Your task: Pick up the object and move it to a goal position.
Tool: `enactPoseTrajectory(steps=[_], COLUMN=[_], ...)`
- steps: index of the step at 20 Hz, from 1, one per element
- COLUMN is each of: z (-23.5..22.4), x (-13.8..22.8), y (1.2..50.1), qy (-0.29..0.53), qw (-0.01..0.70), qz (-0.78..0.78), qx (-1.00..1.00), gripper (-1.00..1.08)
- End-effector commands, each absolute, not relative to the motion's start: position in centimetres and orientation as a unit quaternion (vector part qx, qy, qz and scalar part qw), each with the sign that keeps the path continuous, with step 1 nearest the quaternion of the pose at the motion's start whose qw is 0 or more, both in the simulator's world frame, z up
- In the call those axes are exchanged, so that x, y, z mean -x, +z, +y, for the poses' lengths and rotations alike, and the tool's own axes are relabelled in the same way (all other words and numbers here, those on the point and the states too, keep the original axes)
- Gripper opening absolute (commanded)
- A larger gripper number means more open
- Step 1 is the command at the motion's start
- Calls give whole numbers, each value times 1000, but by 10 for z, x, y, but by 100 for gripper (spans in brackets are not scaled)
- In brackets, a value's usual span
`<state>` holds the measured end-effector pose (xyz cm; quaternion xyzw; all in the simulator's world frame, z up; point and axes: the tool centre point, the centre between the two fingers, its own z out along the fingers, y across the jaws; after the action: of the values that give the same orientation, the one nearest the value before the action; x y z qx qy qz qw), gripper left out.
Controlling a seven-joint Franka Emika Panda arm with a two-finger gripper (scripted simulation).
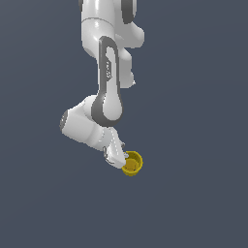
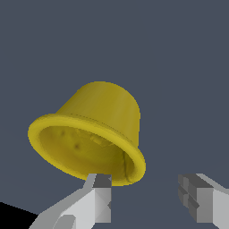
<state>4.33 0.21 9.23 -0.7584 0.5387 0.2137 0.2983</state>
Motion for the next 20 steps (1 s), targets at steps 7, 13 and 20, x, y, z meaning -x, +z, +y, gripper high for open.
enactPoseTrajectory(steps=[7,13,20], z=[22,22,22], x=[-43,-43,-44], y=[72,72,75], qy=[215,215,214], qw=[299,299,300], qz=[540,540,540], qx=[757,757,757], gripper=[28,-100,-100])
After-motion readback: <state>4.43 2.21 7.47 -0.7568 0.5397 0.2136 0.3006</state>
